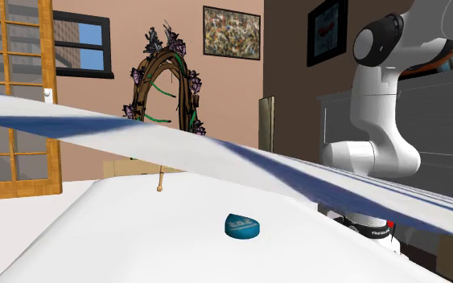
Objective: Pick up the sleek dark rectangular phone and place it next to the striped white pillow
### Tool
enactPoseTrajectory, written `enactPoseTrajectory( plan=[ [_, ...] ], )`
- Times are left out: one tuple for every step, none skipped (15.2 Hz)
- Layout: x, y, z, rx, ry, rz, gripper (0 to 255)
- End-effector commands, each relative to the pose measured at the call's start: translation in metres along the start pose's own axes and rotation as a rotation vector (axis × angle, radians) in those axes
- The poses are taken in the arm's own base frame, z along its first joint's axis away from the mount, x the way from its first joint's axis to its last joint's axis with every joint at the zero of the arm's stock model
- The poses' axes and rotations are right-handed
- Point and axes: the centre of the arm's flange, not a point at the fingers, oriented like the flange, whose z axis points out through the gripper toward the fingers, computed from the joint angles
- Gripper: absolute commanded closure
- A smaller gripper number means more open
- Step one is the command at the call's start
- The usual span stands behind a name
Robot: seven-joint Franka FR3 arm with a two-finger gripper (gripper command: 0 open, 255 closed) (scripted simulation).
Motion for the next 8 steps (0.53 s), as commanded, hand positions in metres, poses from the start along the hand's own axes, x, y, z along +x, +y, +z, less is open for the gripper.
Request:
enactPoseTrajectory(
  plan=[
    [-0.0081,0.0145,0.0179,0.011,-0.023,0.023,255],
    [-0.0081,0.0145,0.0179,0.011,-0.023,0.023,255],
    [-0.0081,0.0145,0.0179,0.011,-0.023,0.023,255],
    [-0.0081,0.0145,0.0179,0.011,-0.023,0.023,255],
    [-0.0081,0.0145,0.0179,0.011,-0.023,0.023,255],
    [-0.0081,0.0145,0.0179,0.011,-0.023,0.023,255],
    [-0.0081,0.0145,0.0179,0.011,-0.023,0.023,255],
    [-0.0042,0.0133,0.0121,0.01,-0.023,0.023,0]
  ],
)
